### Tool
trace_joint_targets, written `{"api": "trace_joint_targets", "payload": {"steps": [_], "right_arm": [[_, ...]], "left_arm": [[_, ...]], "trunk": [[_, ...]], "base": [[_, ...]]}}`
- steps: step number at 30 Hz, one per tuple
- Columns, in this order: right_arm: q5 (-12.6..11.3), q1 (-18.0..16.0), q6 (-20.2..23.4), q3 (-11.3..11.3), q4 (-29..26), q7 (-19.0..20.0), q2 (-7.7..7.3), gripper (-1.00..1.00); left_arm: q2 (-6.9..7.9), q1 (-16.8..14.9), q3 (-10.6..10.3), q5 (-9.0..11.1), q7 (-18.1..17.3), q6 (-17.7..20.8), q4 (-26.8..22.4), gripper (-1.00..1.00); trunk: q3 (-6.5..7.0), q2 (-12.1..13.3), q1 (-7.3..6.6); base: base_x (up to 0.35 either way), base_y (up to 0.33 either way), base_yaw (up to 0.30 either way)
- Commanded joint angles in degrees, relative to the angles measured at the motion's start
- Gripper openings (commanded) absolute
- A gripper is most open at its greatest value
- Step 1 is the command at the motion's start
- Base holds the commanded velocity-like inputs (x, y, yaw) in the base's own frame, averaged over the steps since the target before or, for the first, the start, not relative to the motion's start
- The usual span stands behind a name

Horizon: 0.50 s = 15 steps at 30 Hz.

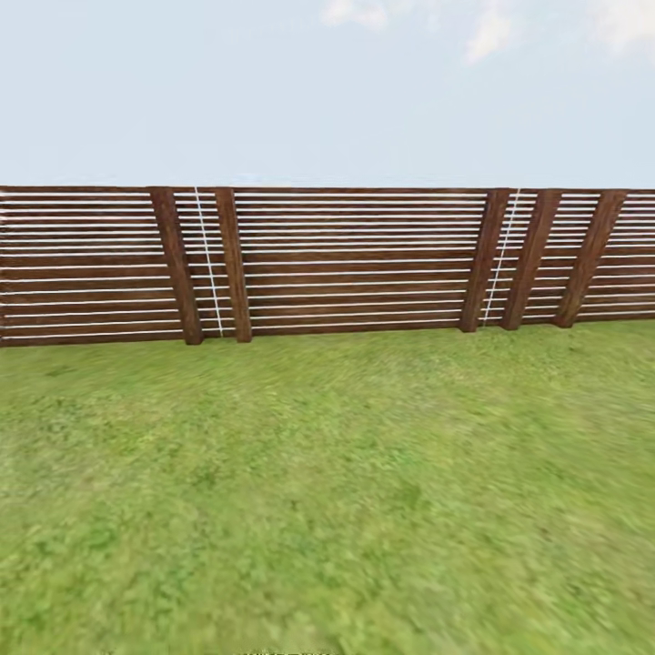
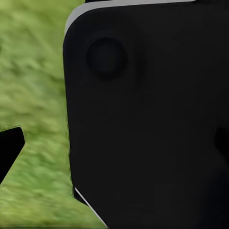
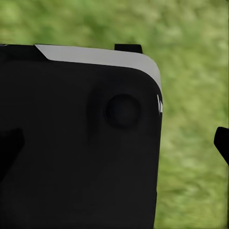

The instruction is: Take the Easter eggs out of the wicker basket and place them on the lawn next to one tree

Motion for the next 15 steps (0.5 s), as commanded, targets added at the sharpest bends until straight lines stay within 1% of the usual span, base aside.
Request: {"api": "trace_joint_targets", "payload": {"steps": [1,2,5,6,7,9,11,15], "right_arm": [[0.1,0.0,-0.2,0.1,0.0,-0.1,0.02,1.00],[0.1,0.0,-0.2,0.1,0.0,-0.1,0.00,1.00],[0.1,0.0,-0.2,0.1,-0.1,-0.1,-0.01,1.00],[0.1,0.0,-0.2,0.1,-0.1,-0.1,0.00,1.00],[0.1,0.0,-0.2,0.1,-0.1,-0.1,0.03,1.00],[0.1,0.0,-0.2,0.1,-0.1,-0.1,0.08,1.00],[0.1,0.0,-0.2,0.1,-0.1,-0.1,0.05,1.00],[0.1,0.0,-0.2,0.1,-0.1,-0.1,0.09,1.00]], "left_arm": [[0.18,0.0,0.1,0.0,0.0,0.0,0.0,1.00],[0.36,0.0,0.1,-0.1,0.0,0.0,0.0,1.00],[3.11,0.0,0.1,-0.3,0.0,0.0,0.0,1.00],[3.51,0.0,0.1,-0.3,0.0,0.0,0.0,1.00],[4.54,0.0,0.1,-0.4,0.0,0.0,0.0,1.00],[5.30,0.0,0.1,-0.5,0.0,0.0,0.1,1.00],[5.73,0.0,0.0,-0.5,0.0,0.0,0.1,1.00],[5.63,0.0,-0.1,-0.4,0.1,0.0,0.0,1.00]], "trunk": [[-0.12,0.0,0.00],[-0.18,0.0,0.00],[-0.38,0.0,0.00],[-0.44,0.0,0.00],[-0.50,0.0,0.00],[-0.63,0.0,0.00],[-0.75,0.0,0.00],[-1.00,0.0,0.00]], "base": [[0.000,0.000,0.226],[0.000,0.000,0.227],[0.000,0.000,0.230],[0.000,0.000,0.231],[0.000,0.000,0.232],[0.000,0.000,0.232],[0.000,0.000,0.233],[0.000,0.000,0.233]]}}
